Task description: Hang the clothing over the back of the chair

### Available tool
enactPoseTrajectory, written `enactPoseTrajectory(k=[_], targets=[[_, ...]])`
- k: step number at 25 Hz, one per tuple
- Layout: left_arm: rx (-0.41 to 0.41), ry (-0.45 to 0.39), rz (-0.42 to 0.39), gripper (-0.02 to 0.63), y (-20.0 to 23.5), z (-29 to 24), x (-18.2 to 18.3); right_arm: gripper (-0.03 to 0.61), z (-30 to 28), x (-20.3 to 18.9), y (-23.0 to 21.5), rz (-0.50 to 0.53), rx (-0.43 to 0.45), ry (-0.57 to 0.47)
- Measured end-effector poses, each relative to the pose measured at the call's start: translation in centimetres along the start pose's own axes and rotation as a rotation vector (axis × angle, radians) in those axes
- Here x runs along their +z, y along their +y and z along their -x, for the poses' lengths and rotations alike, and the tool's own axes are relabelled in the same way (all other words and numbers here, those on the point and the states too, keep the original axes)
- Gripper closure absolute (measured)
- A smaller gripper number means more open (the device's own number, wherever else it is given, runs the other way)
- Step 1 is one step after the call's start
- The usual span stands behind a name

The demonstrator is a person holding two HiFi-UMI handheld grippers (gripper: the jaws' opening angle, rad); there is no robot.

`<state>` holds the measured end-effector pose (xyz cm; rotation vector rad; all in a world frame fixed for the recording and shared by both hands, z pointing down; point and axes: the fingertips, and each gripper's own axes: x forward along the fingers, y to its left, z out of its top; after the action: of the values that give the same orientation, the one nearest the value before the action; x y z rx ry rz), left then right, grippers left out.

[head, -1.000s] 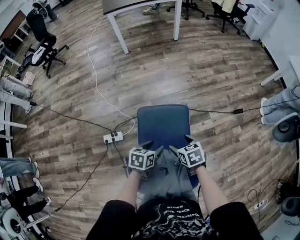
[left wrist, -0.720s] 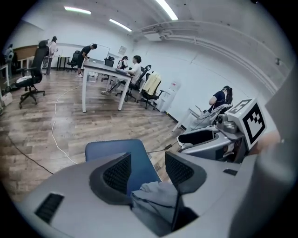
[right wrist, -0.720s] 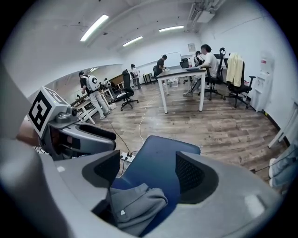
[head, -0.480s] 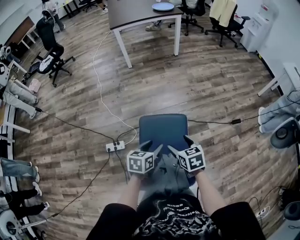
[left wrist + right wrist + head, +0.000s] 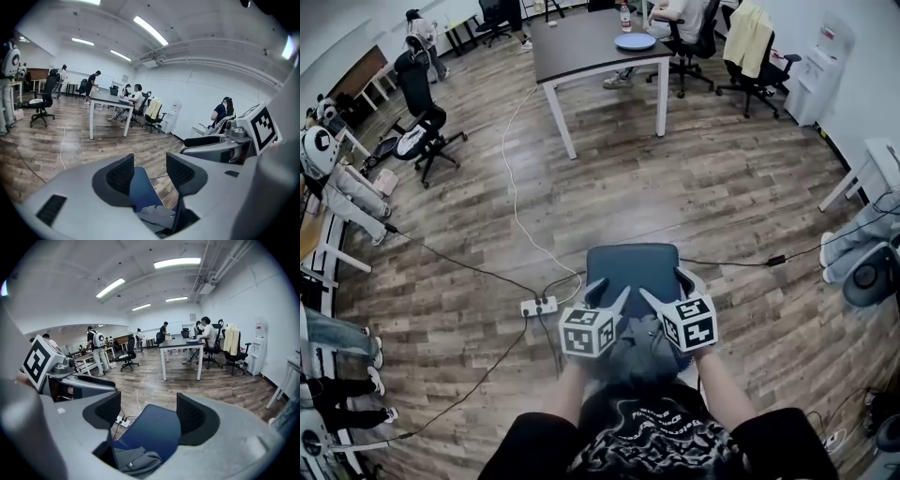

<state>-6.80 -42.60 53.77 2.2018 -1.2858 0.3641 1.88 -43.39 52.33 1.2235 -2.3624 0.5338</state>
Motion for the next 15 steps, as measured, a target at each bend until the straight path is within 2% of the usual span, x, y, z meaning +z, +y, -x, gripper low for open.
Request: enactPoseTrajectory(k=[3,5,9,12,15], targets=[[0.004,-0.03,-0.031,0.399,-1.1,1.4,0.7,0.252,1.7,1.5,0.0,0.014,-0.063,-0.08],[-0.002,-0.051,-0.045,0.399,-1.8,2.2,1.1,0.302,2.6,2.1,0.5,0.026,-0.063,-0.107],[0.016,-0.153,-0.05,0.404,-2.9,4.1,3.3,0.33,4.0,3.6,1.6,0.051,-0.053,-0.162],[0.04,-0.194,-0.051,0.49,-3.9,5.0,3.7,0.362,5.1,3.9,2.2,0.068,-0.045,-0.184],[0.06,-0.208,-0.063,0.531,-4.6,5.5,3.3,0.391,5.6,3.4,3.4,0.085,-0.01,-0.191]])
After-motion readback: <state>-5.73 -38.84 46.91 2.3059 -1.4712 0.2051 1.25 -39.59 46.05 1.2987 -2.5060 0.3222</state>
